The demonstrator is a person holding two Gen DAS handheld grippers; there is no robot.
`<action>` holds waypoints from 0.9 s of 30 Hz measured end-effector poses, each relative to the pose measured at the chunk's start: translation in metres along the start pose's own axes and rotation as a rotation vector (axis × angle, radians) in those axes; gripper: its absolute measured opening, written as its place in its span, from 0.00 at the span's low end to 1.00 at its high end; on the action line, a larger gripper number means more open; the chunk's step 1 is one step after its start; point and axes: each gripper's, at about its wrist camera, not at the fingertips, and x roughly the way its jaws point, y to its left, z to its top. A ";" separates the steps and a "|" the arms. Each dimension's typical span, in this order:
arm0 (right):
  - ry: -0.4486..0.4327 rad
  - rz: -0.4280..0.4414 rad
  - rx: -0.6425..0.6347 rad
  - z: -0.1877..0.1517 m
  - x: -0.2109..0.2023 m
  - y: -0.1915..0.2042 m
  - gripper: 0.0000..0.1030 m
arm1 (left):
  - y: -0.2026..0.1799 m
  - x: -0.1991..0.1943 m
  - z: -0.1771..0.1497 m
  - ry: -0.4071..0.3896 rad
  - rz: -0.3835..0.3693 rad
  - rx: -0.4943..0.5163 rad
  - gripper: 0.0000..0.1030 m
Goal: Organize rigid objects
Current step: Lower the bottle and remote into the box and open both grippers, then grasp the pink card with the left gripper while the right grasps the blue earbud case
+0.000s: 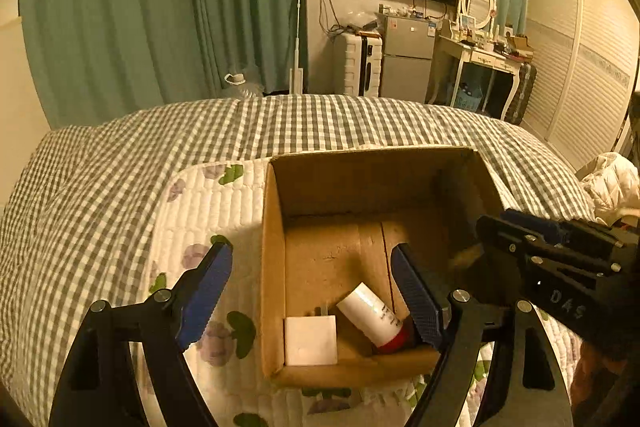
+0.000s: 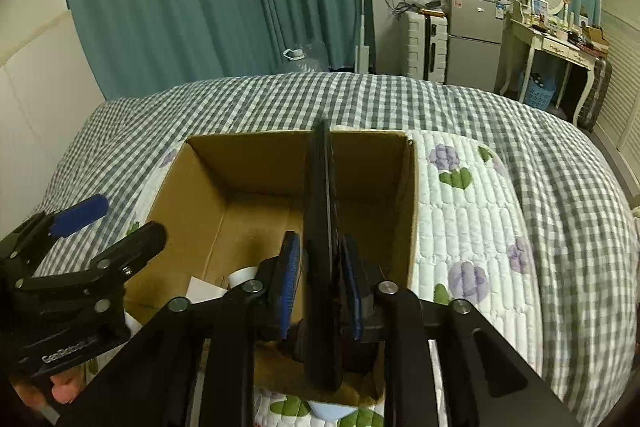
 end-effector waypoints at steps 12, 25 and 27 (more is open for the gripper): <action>-0.085 -0.068 -0.064 -0.003 -0.132 0.007 0.59 | 0.000 -0.093 -0.020 -0.045 0.008 -0.053 0.92; 0.009 -0.074 -0.197 -0.080 -0.128 0.009 0.91 | -0.017 -0.080 -0.110 0.065 0.052 -0.110 1.00; 0.026 -0.047 -0.194 -0.092 -0.113 0.004 0.91 | -0.021 -0.065 -0.130 0.099 0.060 -0.119 1.00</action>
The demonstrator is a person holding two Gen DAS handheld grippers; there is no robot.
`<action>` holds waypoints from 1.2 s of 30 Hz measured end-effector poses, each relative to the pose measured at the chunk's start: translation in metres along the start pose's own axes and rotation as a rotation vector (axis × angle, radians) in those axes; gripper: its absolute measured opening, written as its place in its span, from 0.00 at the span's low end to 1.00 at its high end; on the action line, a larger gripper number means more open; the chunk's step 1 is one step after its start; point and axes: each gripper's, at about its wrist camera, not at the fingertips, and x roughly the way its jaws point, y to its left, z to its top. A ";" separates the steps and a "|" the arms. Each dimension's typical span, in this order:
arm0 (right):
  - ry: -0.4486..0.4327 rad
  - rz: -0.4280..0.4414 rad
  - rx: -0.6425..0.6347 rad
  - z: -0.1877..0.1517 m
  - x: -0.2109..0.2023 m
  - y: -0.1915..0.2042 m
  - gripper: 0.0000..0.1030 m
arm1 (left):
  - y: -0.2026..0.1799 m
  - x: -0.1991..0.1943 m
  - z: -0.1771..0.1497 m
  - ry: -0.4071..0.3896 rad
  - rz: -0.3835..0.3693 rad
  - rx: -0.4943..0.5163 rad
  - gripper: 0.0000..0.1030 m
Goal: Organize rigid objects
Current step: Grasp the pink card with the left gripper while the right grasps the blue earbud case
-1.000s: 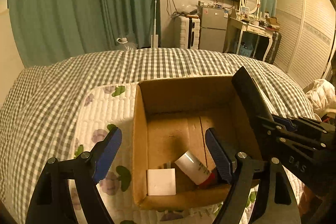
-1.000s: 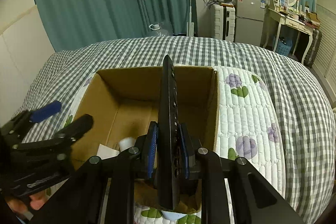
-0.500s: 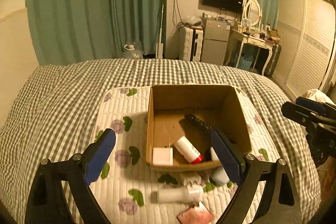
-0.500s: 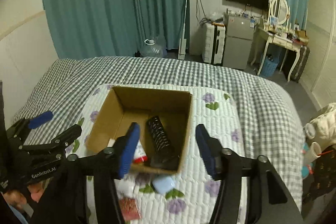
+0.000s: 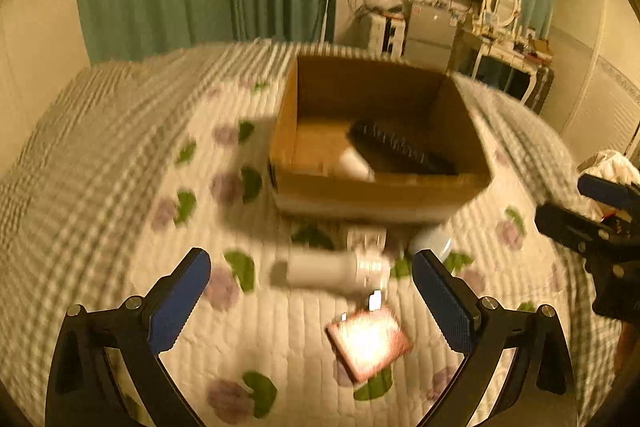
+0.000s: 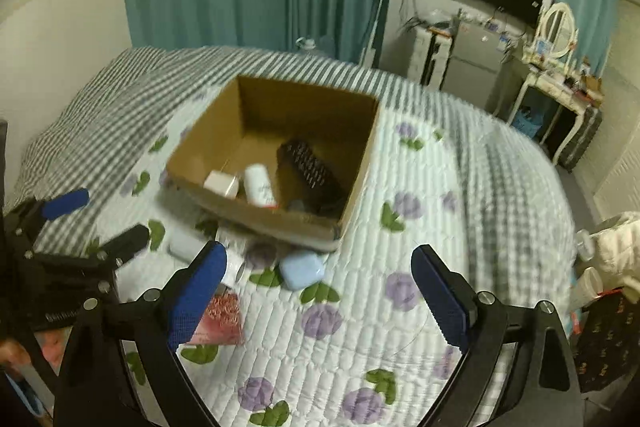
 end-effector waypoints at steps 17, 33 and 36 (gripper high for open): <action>0.136 0.013 -0.020 -0.062 0.096 -0.033 0.91 | -0.062 0.082 -0.086 0.183 0.044 0.102 1.00; 0.161 0.014 -0.009 -0.070 0.113 -0.036 0.91 | -0.053 0.067 -0.082 0.158 0.018 0.096 0.71; 0.150 0.034 -0.009 -0.066 0.112 -0.032 0.91 | -0.046 0.057 -0.076 0.159 -0.020 0.068 0.20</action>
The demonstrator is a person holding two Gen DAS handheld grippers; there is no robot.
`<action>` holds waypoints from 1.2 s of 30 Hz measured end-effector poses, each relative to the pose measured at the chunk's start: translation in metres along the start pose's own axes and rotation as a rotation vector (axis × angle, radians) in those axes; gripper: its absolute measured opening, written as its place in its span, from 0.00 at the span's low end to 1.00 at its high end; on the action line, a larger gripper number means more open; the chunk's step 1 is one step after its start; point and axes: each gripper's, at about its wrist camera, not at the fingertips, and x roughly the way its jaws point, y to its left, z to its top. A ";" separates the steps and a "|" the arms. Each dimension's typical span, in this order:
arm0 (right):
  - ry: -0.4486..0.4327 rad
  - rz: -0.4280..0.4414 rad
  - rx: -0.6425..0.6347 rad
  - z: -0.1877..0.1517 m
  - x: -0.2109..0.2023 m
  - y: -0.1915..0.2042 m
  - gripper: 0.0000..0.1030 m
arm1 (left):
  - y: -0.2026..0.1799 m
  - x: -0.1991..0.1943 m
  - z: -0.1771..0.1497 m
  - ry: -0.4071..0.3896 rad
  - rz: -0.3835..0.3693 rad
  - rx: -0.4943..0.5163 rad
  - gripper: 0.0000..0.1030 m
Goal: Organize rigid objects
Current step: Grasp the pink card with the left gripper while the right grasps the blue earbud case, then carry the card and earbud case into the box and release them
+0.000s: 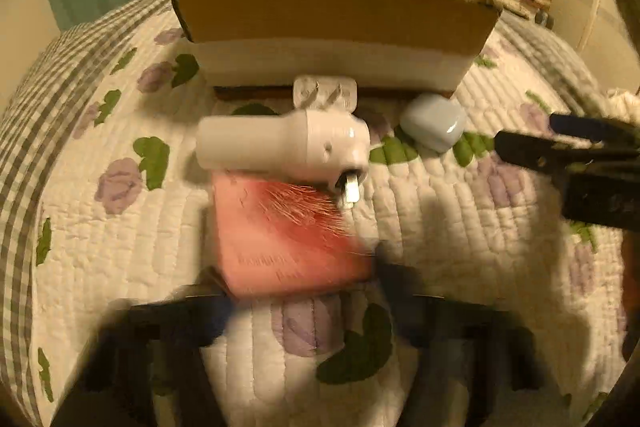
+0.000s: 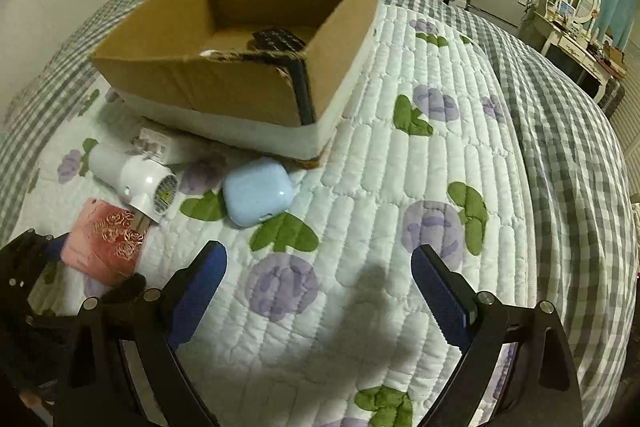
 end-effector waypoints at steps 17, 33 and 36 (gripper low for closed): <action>0.011 0.031 -0.070 0.026 0.045 0.032 0.91 | 0.039 0.007 0.013 0.013 -0.118 -0.016 0.14; 0.026 0.027 -0.076 0.022 0.040 0.041 0.51 | 0.053 -0.011 0.024 0.002 -0.154 -0.056 0.20; 0.036 0.024 -0.067 0.020 0.036 0.042 0.51 | 0.056 0.004 0.028 0.037 -0.119 -0.070 0.39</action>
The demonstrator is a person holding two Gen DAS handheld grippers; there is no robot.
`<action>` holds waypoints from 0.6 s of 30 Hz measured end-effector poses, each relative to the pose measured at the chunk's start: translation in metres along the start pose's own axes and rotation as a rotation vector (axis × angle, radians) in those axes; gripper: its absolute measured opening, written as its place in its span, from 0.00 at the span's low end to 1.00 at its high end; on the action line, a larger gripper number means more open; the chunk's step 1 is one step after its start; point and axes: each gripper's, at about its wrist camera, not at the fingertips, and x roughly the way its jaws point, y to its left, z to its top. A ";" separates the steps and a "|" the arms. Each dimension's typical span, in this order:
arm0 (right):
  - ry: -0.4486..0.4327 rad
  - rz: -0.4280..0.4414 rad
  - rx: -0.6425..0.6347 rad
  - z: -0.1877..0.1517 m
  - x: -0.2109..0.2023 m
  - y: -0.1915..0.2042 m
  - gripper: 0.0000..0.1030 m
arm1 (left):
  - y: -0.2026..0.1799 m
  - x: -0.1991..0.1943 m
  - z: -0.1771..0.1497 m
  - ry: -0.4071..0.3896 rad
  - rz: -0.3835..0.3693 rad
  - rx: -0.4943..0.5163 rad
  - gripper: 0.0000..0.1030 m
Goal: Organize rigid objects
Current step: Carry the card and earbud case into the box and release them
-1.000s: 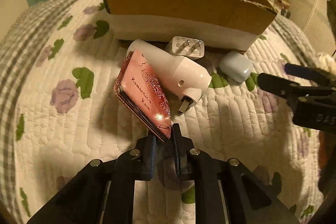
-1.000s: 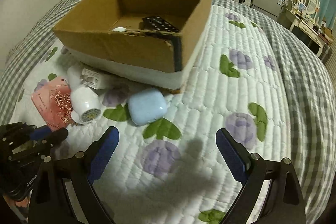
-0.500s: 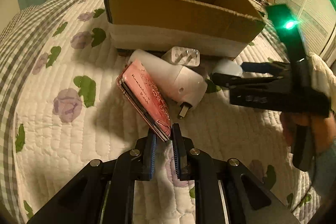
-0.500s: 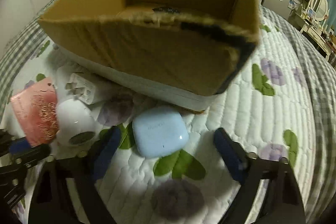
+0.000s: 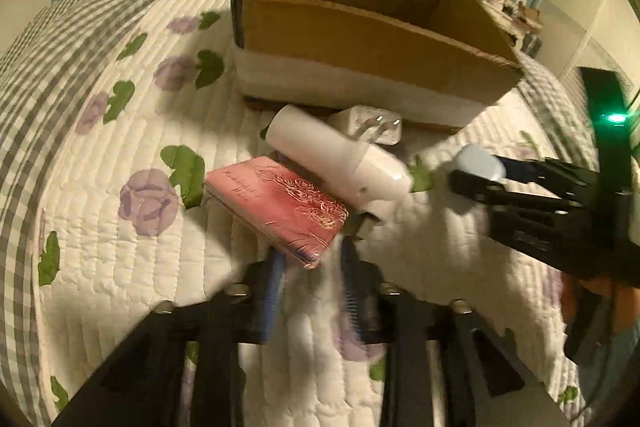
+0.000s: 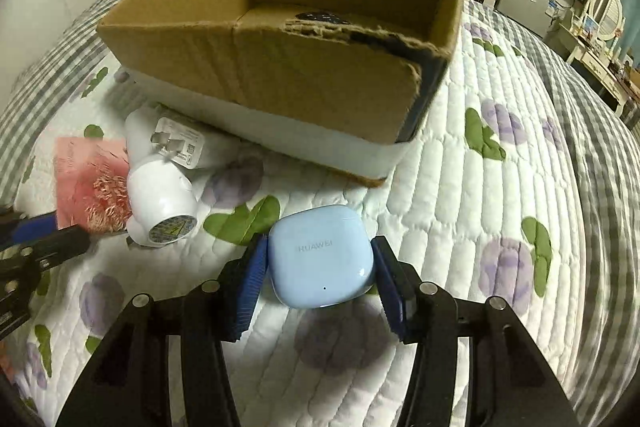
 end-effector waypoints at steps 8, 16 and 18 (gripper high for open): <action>-0.005 0.025 0.016 -0.004 0.006 -0.005 0.51 | 0.014 0.011 0.016 -0.005 -0.047 -0.071 0.44; -0.027 0.053 0.039 -0.002 0.017 -0.008 0.52 | 0.028 0.016 0.026 -0.014 -0.083 -0.144 0.56; -0.029 0.055 0.042 -0.002 0.017 -0.012 0.51 | 0.031 0.016 0.029 -0.018 -0.083 -0.152 0.41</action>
